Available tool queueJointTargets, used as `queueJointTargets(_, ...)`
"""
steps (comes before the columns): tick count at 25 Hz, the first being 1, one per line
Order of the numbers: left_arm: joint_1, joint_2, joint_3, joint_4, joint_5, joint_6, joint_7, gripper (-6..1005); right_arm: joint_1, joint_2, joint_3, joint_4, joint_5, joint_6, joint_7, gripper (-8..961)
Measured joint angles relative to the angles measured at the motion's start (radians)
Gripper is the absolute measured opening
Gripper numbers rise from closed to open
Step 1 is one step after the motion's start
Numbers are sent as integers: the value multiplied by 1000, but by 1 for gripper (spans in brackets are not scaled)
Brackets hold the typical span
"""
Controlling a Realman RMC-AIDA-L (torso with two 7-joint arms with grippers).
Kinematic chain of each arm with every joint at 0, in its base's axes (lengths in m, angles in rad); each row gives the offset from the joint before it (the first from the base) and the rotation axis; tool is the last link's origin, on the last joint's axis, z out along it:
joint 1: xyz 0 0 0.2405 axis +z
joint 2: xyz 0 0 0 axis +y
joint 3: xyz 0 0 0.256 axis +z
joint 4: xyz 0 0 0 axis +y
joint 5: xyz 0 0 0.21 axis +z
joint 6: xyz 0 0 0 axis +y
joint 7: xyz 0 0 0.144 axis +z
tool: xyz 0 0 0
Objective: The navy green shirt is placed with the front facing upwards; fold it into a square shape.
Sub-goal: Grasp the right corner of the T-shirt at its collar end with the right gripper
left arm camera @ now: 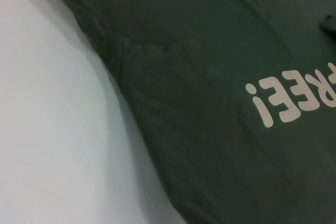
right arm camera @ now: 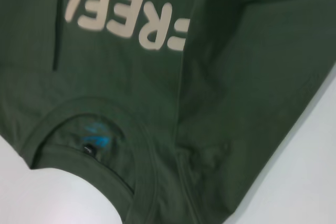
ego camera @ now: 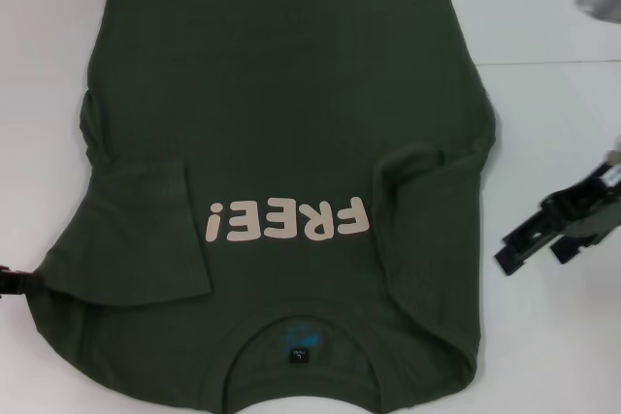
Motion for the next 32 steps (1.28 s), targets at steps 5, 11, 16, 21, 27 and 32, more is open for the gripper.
queueJointTargets(5, 4, 1, -2, 0, -2, 3, 1, 24, 38, 40, -98, 27, -9, 30, 26, 902)
queueJointTargets(11, 8, -1, -3, -7, -2, 3, 2, 24, 33, 72, -252, 59, -12, 107, 41, 902)
queueJointTargets(16, 3, 2, -2, -26, -2, -4, 4, 24, 31, 79, -337, 103, -7, 162, 39, 901)
queueJointTargets(21, 1, 2, -1, -26, -2, -6, 4, 25, 35, 84, -397, 140, 1, 207, 37, 901)
queueJointTargets(27, 0, 2, -1, -26, -2, -7, 4, 25, 42, 85, -445, 158, 29, 236, 36, 900)
queueJointTargets(32, 0, 1, -2, -26, -2, -8, 4, 25, 42, 85, -487, 161, 46, 258, 41, 899)
